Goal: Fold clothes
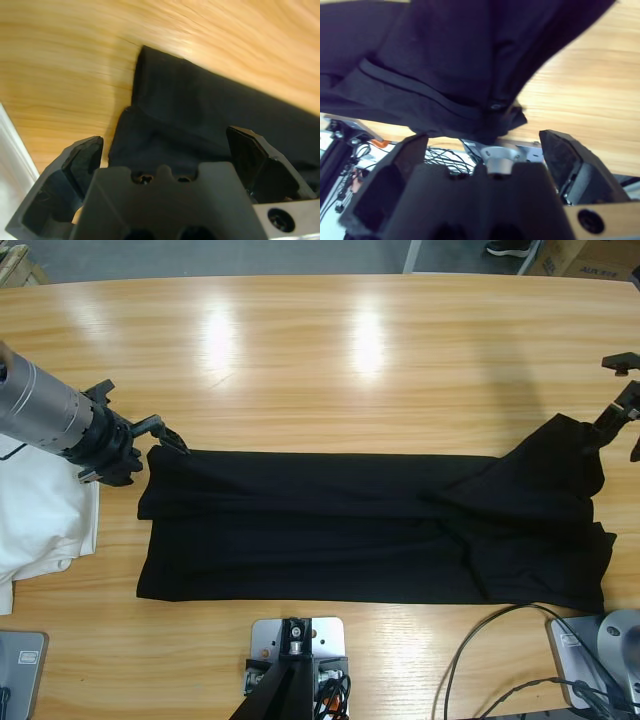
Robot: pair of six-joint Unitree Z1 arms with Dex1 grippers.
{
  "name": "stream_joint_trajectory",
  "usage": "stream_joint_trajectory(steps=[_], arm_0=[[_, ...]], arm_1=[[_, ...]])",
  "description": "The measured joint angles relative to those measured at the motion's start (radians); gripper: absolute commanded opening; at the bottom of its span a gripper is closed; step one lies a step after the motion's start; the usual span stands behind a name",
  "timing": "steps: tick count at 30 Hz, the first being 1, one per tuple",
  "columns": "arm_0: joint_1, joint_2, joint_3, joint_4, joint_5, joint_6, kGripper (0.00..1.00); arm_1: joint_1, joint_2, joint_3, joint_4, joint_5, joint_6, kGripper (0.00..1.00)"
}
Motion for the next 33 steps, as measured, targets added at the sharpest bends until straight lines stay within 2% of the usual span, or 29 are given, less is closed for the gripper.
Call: stream_joint_trajectory(steps=[2, 5, 8, 12, 14, 15, 16, 17, 24, 33], arm_0=[[0.028, 0.022, -0.003, -0.002, -0.01, 0.005, 0.816], [0.058, 0.091, -0.035, -0.023, -0.101, 0.052, 0.805], [0.065, 0.141, -0.067, -0.03, -0.165, 0.093, 0.665], [0.068, 0.151, -0.073, -0.033, -0.209, 0.112, 0.628], [0.068, 0.156, -0.073, -0.034, -0.228, 0.112, 0.396], [0.068, 0.16, -0.073, -0.033, -0.238, 0.112, 0.213], [0.068, 0.165, -0.073, -0.033, -0.247, 0.113, 0.08], [0.068, 0.17, -0.073, -0.033, -0.257, 0.118, 0.0], [0.068, 0.186, -0.078, -0.033, -0.268, 0.192, 0.0], [0.061, 0.19, -0.083, -0.029, -0.222, 0.195, 0.0]], arm_1=[[0.0, 0.0, 0.002, -0.003, 0.005, 0.0, 0.908], [-0.001, 0.0, 0.004, -0.006, 0.009, 0.0, 0.908], [-0.001, 0.0, 0.003, -0.008, 0.009, 0.0, 0.908], [-0.001, 0.0, 0.003, -0.011, 0.009, 0.0, 0.908], [-0.001, 0.0, 0.003, -0.013, 0.009, 0.0, 0.905], [-0.001, 0.0, 0.003, -0.013, 0.009, 0.0, 0.904], [-0.001, 0.0, 0.003, -0.013, 0.009, 0.0, 0.904], [-0.001, 0.0, 0.003, -0.013, 0.009, 0.0, 0.904], [-0.001, 0.0, 0.003, -0.018, 0.012, 0.0, 0.872], [-0.024, 0.006, 0.031, -0.059, 0.02, 0.029, 0.889]])
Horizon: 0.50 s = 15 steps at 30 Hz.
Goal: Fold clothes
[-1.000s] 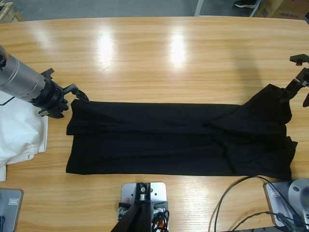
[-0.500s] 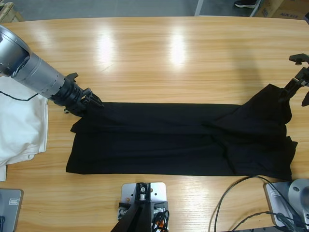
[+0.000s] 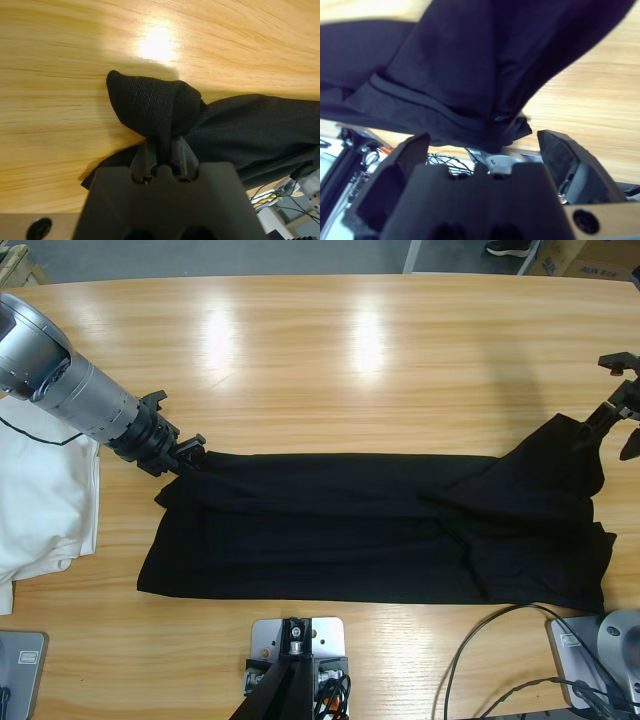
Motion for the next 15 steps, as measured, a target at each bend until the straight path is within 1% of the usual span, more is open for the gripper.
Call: stream_joint_trajectory(steps=[2, 3, 4, 5, 6, 7, 9, 11, 15], arm_0=[[-0.001, 0.0, -0.001, 0.0, 0.001, 0.0, 0.0], [-0.001, 0.0, -0.001, 0.0, 0.001, 0.0, 0.0], [-0.001, 0.0, -0.001, 0.001, 0.001, 0.0, 0.0], [-0.001, 0.0, -0.001, 0.001, 0.001, 0.0, 0.0], [-0.001, 0.0, -0.001, 0.001, 0.001, 0.0, 0.0], [-0.001, 0.0, -0.001, 0.001, 0.001, 0.0, 0.0], [-0.001, 0.0, -0.001, 0.001, 0.001, 0.0, 0.0], [-0.001, 0.0, -0.001, 0.001, 0.001, 0.0, 0.0], [-0.001, 0.0, -0.002, 0.001, 0.001, 0.0, 0.0]], arm_1=[[-0.019, 0.018, 0.025, -0.029, -0.001, 0.012, 0.885], [-0.027, 0.028, 0.037, -0.043, -0.001, 0.016, 0.862], [-0.032, 0.04, 0.052, -0.059, 0.0, 0.018, 0.711], [-0.034, 0.053, 0.065, -0.074, 0.0, 0.019, 0.526], [-0.035, 0.067, 0.077, -0.09, 0.0, 0.022, 0.214], [-0.036, 0.076, 0.086, -0.103, 0.001, 0.025, 0.116], [-0.037, 0.098, 0.097, -0.131, 0.017, 0.028, 0.11], [-0.037, 0.112, 0.105, -0.153, 0.035, 0.028, 0.0], [-0.037, 0.116, 0.117, -0.181, 0.066, 0.027, 0.0]])
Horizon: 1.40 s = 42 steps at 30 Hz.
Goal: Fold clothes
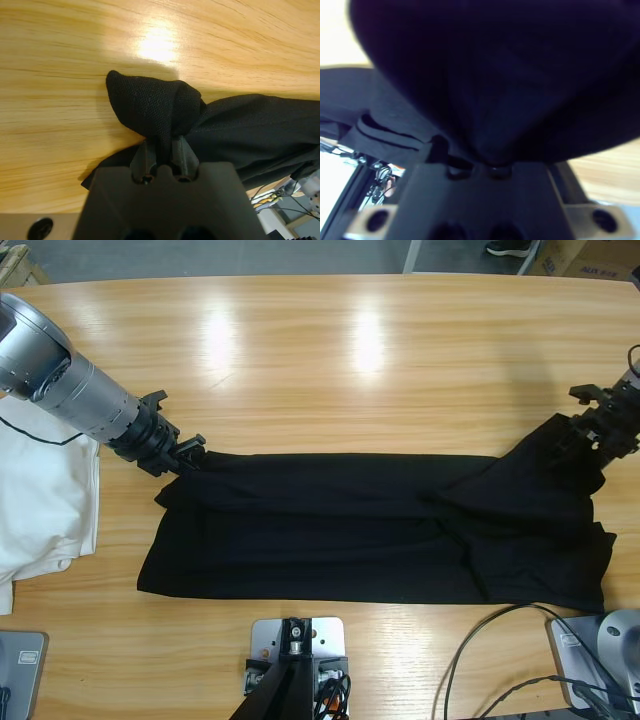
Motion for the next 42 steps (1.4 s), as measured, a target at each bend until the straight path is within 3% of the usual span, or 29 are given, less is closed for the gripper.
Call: stream_joint_trajectory(steps=[8, 18, 34, 35, 36, 37, 42], arm_0=[[-0.006, -0.002, -0.001, 0.002, 0.022, -0.003, 0.0], [-0.004, -0.001, -0.037, 0.002, 0.105, -0.04, 0.0], [0.098, -0.001, -0.14, 0.002, 0.18, -0.043, 0.0], [0.099, 0.0, -0.142, 0.002, 0.18, -0.043, 0.174], [0.1, 0.001, -0.143, 0.002, 0.18, -0.043, 0.675], [0.1, 0.003, -0.144, 0.002, 0.18, -0.043, 0.94], [0.099, 0.011, -0.145, 0.002, 0.18, -0.043, 0.968]], arm_1=[[0.0, 0.0, 0.013, -0.028, 0.054, -0.101, 0.0], [0.0, 0.0, 0.014, -0.143, 0.097, -0.111, 0.0], [0.012, -0.026, 0.018, -0.414, 0.144, -0.091, 0.0], [0.015, -0.026, 0.018, -0.432, 0.149, -0.09, 0.326], [0.018, -0.026, 0.019, -0.448, 0.155, -0.09, 0.827], [0.021, -0.026, 0.02, -0.463, 0.16, -0.09, 0.983], [0.044, -0.028, 0.022, -0.492, 0.174, -0.083, 1.0]])
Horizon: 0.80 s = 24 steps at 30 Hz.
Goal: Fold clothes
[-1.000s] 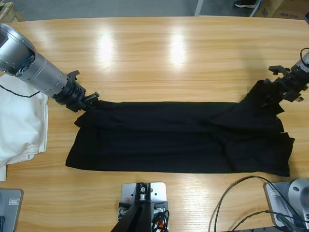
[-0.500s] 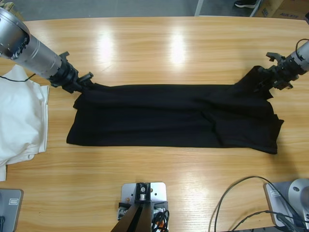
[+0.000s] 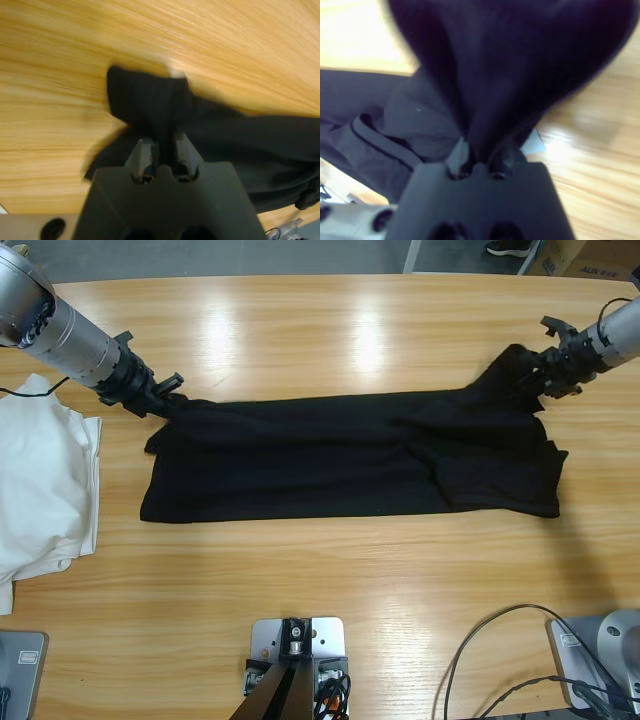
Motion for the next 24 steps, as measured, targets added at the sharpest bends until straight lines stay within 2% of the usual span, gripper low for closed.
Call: stream_joint_trajectory(steps=[3, 7, 12, 16, 17, 18, 20, 21, 24], arm_0=[[-0.003, -0.002, 0.0, 0.0, 0.009, 0.0, 0.968], [-0.005, -0.044, 0.0, 0.0, 0.101, 0.0, 0.968], [-0.006, -0.184, 0.0, 0.016, 0.206, 0.0, 0.968], [-0.061, -0.273, 0.004, 0.053, 0.213, -0.02, 0.964], [-0.092, -0.283, 0.011, 0.063, 0.213, -0.037, 0.964], [-0.124, -0.288, 0.022, 0.069, 0.213, -0.056, 0.964], [-0.186, -0.289, 0.04, 0.075, 0.213, -0.094, 0.964], [-0.217, -0.288, 0.044, 0.076, 0.212, -0.109, 0.964], [-0.294, -0.27, 0.045, 0.077, 0.192, -0.145, 0.964]], arm_1=[[0.014, -0.03, 0.008, -0.01, 0.0, 0.001, 1.0], [0.017, -0.123, 0.012, -0.016, -0.016, 0.019, 1.0], [0.02, -0.247, 0.036, 0.009, -0.131, 0.094, 1.0], [0.02, -0.309, 0.055, 0.072, -0.146, 0.131, 0.997], [0.021, -0.318, 0.06, 0.083, -0.146, 0.131, 0.975], [0.021, -0.327, 0.065, 0.09, -0.146, 0.128, 0.904], [0.021, -0.339, 0.07, 0.102, -0.146, 0.116, 0.707], [0.022, -0.339, 0.07, 0.104, -0.146, 0.111, 0.678], [0.026, -0.337, 0.068, 0.107, -0.131, 0.079, 0.678]])
